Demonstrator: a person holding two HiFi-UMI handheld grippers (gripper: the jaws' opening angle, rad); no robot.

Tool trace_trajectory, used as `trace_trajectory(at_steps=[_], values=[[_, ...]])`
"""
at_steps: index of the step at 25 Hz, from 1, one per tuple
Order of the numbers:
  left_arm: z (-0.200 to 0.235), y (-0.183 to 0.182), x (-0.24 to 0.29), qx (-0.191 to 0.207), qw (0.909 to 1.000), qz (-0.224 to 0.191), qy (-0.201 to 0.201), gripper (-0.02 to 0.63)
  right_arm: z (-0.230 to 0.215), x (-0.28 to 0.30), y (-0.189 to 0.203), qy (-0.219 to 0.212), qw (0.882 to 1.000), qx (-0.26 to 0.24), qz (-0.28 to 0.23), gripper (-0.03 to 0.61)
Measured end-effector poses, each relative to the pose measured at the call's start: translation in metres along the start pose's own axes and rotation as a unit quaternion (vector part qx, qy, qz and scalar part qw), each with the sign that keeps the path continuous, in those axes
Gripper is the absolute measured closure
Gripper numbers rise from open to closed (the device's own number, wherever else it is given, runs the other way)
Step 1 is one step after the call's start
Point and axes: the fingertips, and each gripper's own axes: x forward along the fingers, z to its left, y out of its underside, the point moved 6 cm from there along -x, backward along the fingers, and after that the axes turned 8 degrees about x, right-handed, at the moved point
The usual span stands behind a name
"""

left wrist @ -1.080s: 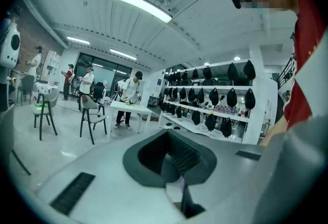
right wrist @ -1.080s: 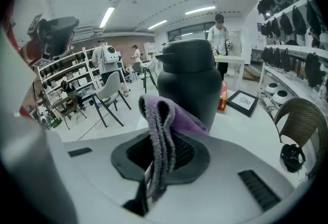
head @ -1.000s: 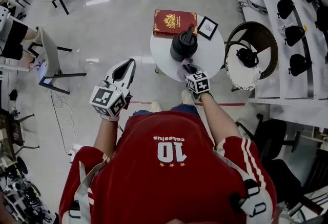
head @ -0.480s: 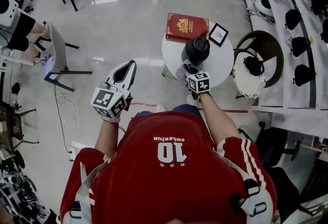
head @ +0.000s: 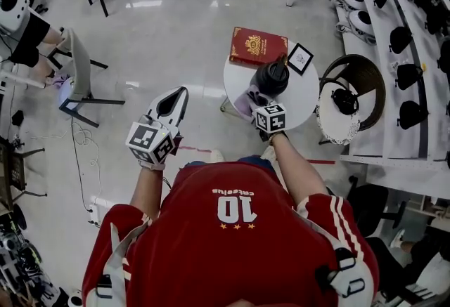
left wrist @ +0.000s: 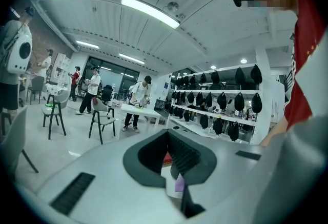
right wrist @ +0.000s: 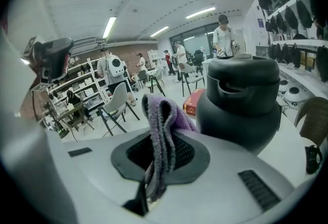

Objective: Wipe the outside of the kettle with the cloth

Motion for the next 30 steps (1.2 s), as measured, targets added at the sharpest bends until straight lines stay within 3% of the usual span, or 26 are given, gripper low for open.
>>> trace_trajectory(at_steps=[9,20,30], values=[[-0.020,-0.008,0.028,0.011,0.9994,-0.004,0.033,0.606,0.017,-0.032,-0.030,-0.041,0.999,-0.009,-0.032,0.532],[-0.067,-0.014,0.075,0.029,0.9968,-0.003,0.075,0.606,0.041,-0.104,-0.067,-0.098,0.992,-0.070,-0.049,0.531],[-0.136,-0.029,0.124,0.034,0.9954,-0.013,0.088,0.606,0.012,-0.205,-0.101,-0.089,0.983,-0.125,-0.102,0.531]])
